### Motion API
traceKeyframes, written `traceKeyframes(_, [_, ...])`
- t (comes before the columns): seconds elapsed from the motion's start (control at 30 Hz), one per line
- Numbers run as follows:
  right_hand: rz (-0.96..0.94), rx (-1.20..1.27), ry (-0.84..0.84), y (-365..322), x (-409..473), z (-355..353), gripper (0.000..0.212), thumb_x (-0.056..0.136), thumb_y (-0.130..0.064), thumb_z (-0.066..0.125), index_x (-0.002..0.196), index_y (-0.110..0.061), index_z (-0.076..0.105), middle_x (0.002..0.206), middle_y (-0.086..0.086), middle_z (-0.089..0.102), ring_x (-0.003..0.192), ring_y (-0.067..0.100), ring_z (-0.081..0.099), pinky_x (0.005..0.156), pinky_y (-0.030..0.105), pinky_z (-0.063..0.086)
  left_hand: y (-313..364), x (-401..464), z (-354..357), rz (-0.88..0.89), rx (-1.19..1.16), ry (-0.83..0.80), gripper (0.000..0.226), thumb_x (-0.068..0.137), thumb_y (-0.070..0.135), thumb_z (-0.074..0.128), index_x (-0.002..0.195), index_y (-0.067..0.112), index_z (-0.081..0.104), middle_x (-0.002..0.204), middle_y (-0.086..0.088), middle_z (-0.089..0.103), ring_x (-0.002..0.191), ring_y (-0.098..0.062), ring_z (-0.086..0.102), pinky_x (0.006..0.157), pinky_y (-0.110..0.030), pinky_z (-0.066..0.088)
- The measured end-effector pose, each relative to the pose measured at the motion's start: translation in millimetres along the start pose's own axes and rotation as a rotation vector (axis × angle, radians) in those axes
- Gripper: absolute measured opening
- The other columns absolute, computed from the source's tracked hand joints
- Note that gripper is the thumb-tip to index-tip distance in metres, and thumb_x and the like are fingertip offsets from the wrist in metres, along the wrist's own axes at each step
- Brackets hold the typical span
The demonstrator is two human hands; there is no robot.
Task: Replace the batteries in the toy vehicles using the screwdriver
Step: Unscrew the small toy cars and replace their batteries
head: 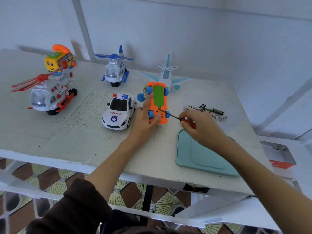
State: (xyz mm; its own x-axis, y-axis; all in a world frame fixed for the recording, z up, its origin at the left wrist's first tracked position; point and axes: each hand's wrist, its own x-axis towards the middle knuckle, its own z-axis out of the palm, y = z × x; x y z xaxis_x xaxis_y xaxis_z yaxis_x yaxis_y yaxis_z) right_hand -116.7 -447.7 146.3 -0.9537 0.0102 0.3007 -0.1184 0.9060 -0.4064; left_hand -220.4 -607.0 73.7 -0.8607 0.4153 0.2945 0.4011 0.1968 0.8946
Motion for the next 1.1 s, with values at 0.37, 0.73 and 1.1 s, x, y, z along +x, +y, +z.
traceKeyframes(0.37, [-0.072,-0.049,0.192,-4,1,21,0.026,0.084,-0.017,0.044,0.093,-0.004,0.064,0.071,0.010,0.061,0.058,0.031,0.055,0.048,0.042,0.048,23,4,11,-0.035,-0.186,0.132,0.061,0.095,0.021,0.047,0.146,0.026,0.014,0.108,0.029,0.041,0.090,0.020,0.053,0.082,-0.010,0.046])
traceKeyframes(0.73, [-0.130,-0.145,0.240,-8,2,25,0.035,0.085,-0.022,0.035,0.087,-0.002,0.064,0.062,0.007,0.054,0.041,0.028,0.049,0.035,0.024,0.033,32,7,20,-0.058,-0.274,0.170,0.067,0.082,0.050,0.044,0.141,0.040,0.014,0.092,0.029,0.055,0.085,-0.006,0.057,0.086,-0.040,0.051])
traceKeyframes(1.1, [-0.084,0.059,0.251,5,2,32,0.023,0.087,-0.017,0.046,0.095,-0.004,0.064,0.065,0.008,0.057,0.052,0.023,0.049,0.047,0.040,0.046,42,7,17,-0.194,-0.403,0.094,0.054,0.102,0.007,0.034,0.149,0.019,0.009,0.115,0.008,0.054,0.081,0.006,0.064,0.067,-0.019,0.052])
